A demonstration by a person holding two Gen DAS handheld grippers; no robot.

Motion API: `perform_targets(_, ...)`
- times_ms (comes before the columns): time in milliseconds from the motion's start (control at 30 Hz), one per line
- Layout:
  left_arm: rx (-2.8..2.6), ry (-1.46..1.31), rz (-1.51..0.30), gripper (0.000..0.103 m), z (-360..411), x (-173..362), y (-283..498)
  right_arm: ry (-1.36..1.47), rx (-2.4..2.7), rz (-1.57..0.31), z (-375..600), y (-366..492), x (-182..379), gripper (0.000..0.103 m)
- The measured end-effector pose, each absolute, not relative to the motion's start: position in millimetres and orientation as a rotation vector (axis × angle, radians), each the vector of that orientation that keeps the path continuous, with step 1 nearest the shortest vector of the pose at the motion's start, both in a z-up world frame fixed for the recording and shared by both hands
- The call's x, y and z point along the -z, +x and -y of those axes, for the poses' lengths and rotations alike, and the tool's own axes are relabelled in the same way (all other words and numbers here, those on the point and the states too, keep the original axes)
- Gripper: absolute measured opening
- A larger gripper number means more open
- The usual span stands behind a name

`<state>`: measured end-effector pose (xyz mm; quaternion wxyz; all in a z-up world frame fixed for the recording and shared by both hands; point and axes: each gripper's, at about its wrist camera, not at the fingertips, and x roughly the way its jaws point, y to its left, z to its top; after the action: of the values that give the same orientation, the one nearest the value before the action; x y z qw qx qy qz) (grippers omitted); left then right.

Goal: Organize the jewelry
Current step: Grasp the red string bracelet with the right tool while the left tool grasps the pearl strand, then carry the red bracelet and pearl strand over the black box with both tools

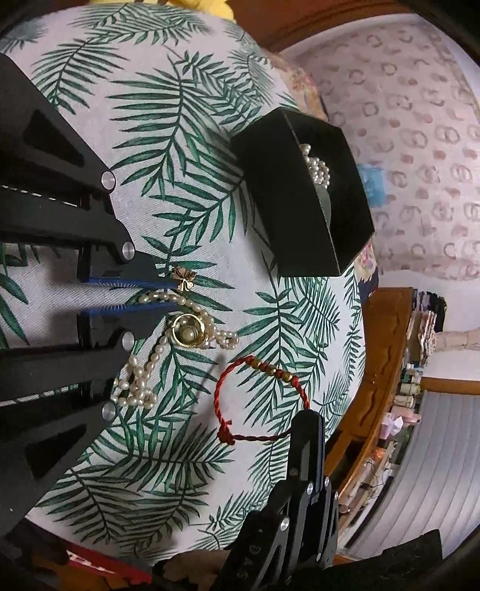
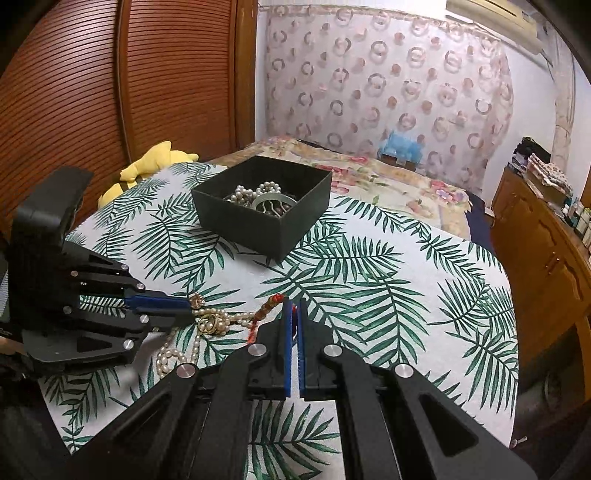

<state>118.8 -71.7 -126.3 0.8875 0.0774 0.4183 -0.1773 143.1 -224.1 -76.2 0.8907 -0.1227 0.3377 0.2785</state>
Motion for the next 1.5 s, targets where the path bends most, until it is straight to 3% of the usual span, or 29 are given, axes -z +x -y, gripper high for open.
perform_targets(200, 0.376, 0.142, -0.857, 0.004, 68, 123, 118, -0.24, -0.582, -0.703, 228, 142, 78, 0.003)
perform_targets(867, 0.452, 0.051, -0.601, 0.004, 55, 4, 97, -0.204, -0.594, -0.644, 231, 139, 48, 0.003)
perform_targets(1500, 0.448, 0.061, -0.453, 0.004, 45, -80, 134, -0.159, -0.635, -0.595, 226, 166, 9, 0.003)
